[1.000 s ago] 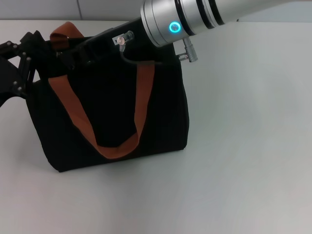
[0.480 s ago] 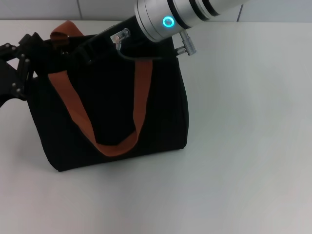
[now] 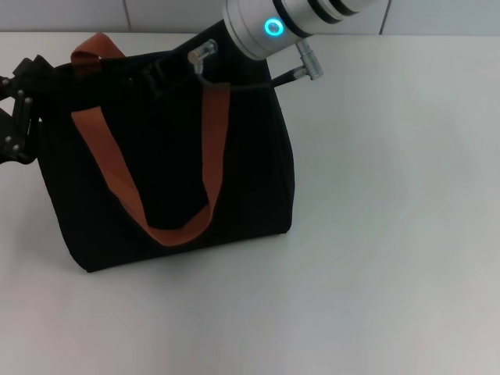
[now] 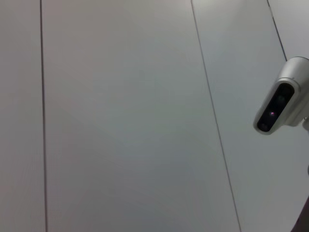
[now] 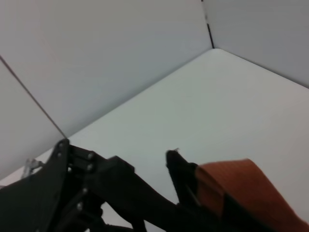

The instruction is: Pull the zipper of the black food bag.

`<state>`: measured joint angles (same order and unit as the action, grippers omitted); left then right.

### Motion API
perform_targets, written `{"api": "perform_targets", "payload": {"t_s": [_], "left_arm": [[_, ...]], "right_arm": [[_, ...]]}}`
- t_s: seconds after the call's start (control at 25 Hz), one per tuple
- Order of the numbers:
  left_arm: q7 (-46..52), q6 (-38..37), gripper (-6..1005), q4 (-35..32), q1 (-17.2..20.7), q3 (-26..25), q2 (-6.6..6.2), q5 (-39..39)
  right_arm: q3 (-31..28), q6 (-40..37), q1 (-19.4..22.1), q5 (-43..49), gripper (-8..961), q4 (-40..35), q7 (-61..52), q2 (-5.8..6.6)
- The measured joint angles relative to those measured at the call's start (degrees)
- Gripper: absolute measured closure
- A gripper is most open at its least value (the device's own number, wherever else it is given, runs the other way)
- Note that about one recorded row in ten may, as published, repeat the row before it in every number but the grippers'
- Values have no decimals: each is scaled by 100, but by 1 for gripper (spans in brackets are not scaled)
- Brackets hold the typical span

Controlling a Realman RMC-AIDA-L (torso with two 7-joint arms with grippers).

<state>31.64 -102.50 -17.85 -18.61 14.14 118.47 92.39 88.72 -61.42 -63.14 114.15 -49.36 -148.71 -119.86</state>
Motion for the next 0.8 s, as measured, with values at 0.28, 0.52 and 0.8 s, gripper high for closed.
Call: {"api": "perform_targets", "payload": {"t_s": [0.28,0.52,0.8], "left_arm": [[0,113,968,0,18,-38,0,-3],[0,125,968,1,15,-60,-5,-2],[0,126,967,1,16,-105,-9,-2]], "right_arm": [[-13,-121,338,626,957,-587,-485,12],[-117,-333,739,1066,958,-1111,-777,23],[-424,-619,1234,1567,958,-1754,-980,33]]}}
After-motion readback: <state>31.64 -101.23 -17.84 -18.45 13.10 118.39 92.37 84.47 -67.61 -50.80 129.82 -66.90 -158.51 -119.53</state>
